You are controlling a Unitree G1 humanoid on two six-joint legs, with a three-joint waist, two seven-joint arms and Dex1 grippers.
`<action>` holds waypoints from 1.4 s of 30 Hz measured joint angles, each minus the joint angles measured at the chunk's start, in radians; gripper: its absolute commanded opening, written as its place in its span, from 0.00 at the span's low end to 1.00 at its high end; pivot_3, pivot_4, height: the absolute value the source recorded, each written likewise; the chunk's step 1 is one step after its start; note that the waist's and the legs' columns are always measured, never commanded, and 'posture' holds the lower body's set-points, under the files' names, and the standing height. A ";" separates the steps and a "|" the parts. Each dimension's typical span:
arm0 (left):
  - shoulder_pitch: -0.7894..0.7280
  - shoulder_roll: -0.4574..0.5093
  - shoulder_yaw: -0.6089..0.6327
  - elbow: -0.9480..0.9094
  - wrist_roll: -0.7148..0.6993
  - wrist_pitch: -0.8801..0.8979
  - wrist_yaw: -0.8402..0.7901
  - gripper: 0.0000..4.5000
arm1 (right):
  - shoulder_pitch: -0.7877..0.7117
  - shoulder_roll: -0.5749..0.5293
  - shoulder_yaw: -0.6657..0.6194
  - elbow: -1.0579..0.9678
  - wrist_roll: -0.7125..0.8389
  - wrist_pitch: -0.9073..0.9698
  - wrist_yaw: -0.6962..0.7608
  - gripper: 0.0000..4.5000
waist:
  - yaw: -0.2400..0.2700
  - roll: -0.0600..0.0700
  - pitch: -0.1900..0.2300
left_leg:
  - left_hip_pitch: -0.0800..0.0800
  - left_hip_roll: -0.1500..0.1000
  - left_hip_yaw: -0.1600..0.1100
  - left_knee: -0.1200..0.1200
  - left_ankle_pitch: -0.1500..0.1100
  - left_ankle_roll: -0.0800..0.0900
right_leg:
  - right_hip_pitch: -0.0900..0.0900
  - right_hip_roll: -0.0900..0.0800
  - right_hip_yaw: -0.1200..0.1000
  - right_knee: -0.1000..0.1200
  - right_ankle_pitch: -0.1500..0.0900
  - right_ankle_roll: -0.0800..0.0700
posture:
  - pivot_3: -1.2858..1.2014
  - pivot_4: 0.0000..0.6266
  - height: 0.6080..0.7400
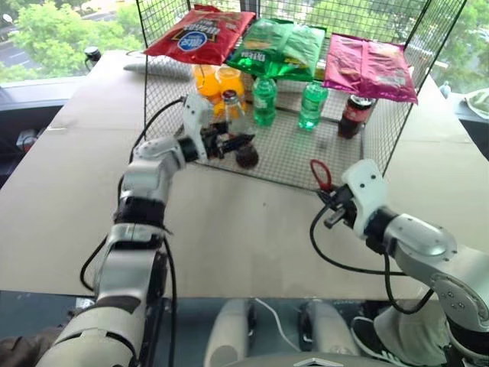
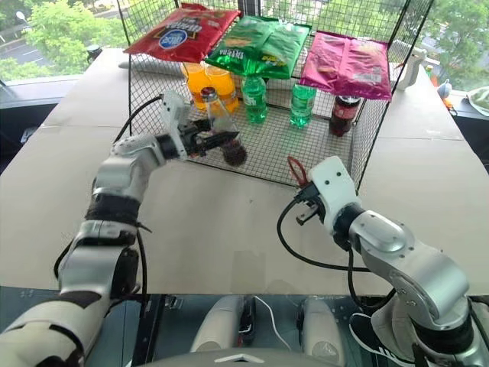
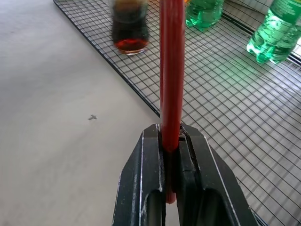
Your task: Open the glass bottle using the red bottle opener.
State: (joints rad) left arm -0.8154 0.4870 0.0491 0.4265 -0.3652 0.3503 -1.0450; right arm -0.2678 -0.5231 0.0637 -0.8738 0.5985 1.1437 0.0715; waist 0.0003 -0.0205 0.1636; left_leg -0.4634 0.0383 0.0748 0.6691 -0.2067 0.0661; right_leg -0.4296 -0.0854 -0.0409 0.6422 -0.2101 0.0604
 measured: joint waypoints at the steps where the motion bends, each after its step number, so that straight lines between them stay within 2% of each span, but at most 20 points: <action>1: 0.020 0.011 -0.002 -0.072 -0.024 0.042 -0.015 0.55 | 0.000 -0.004 -0.004 0.000 -0.003 -0.001 0.005 0.00 | 0.002 0.000 0.000 | 0.000 0.000 0.000 0.000 0.000 0.000 | 0.000 0.000 0.000 0.000 0.000 0.000 | 0.52 0.24 1.00; 5: 0.142 0.029 -0.029 -0.357 -0.091 0.135 -0.046 0.55 | 0.005 -0.041 -0.004 -0.002 -0.047 -0.029 0.027 0.00 | 0.003 0.001 -0.001 | 0.000 -0.001 0.000 0.000 0.000 0.000 | 0.001 0.000 0.000 0.000 0.000 0.000 | 0.52 0.24 1.00; 8: 0.199 0.019 -0.069 -0.405 -0.097 0.150 -0.052 0.55 | 0.001 -0.085 0.019 -0.002 -0.111 -0.081 0.032 0.00 | 0.003 0.001 -0.001 | 0.000 -0.001 0.000 0.001 0.000 0.000 | 0.001 0.000 0.000 0.000 0.000 0.000 | 0.52 0.24 1.00; 13: 0.213 -0.013 -0.130 -0.422 -0.094 0.157 -0.060 0.55 | -0.060 -0.079 0.073 0.001 -0.221 -0.175 0.027 0.00 | 0.005 0.001 -0.001 | 0.000 -0.001 0.000 0.001 0.000 0.000 | 0.000 0.001 0.000 0.000 0.000 0.000 | 0.52 0.24 1.00; 18: 0.212 -0.039 -0.212 -0.401 -0.025 0.062 -0.084 0.55 | -0.117 -0.120 0.190 0.042 -0.382 -0.270 0.039 0.00 | 0.010 0.001 -0.001 | 0.000 -0.002 0.001 0.001 0.000 0.000 | 0.000 0.001 0.000 0.000 0.000 0.000 | 0.52 0.24 1.00; 25: 0.203 -0.066 -0.244 -0.371 0.023 0.008 -0.084 0.55 | -0.132 -0.079 0.313 0.147 -0.535 -0.352 0.068 0.00 | 0.014 0.001 -0.001 | 0.000 -0.002 0.001 0.001 0.001 -0.001 | 0.000 0.001 0.000 0.000 0.000 0.000 | 0.52 0.24 1.00; 26: 0.201 -0.066 -0.246 -0.371 0.026 0.008 -0.085 0.73 | -0.131 -0.076 0.314 0.147 -0.543 -0.356 0.068 0.00 | 0.014 0.001 -0.001 | 0.000 -0.002 0.001 0.001 0.001 -0.001 | 0.000 0.001 0.000 0.000 0.000 0.000 | 0.52 0.24 1.00; 30: 0.194 -0.066 -0.247 -0.366 0.027 0.010 -0.091 0.99 | -0.100 -0.047 0.311 0.147 -0.591 -0.365 0.071 0.00 | 0.014 0.001 -0.001 | 0.000 -0.001 0.000 0.001 0.001 -0.001 | 0.001 0.001 0.000 0.000 0.000 0.000 | 0.52 0.24 1.00; 42: 0.189 -0.049 -0.194 -0.390 -0.023 0.008 -0.094 0.99 | -0.066 0.014 0.265 0.147 -0.649 -0.367 0.101 0.00 | 0.012 0.001 -0.001 | 0.000 -0.001 0.000 0.001 0.001 -0.002 | 0.001 0.001 0.000 0.000 0.000 0.000 | 0.52 0.24 1.00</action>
State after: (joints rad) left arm -0.6268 0.4379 -0.1448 0.0368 -0.3884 0.3582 -1.1394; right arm -0.3337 -0.5088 0.3284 -0.7265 -0.0507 0.7771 0.1722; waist 0.0125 -0.0192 0.1628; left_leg -0.4630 0.0371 0.0752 0.6705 -0.2057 0.0645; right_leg -0.4290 -0.0840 -0.0408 0.6422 -0.2103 0.0605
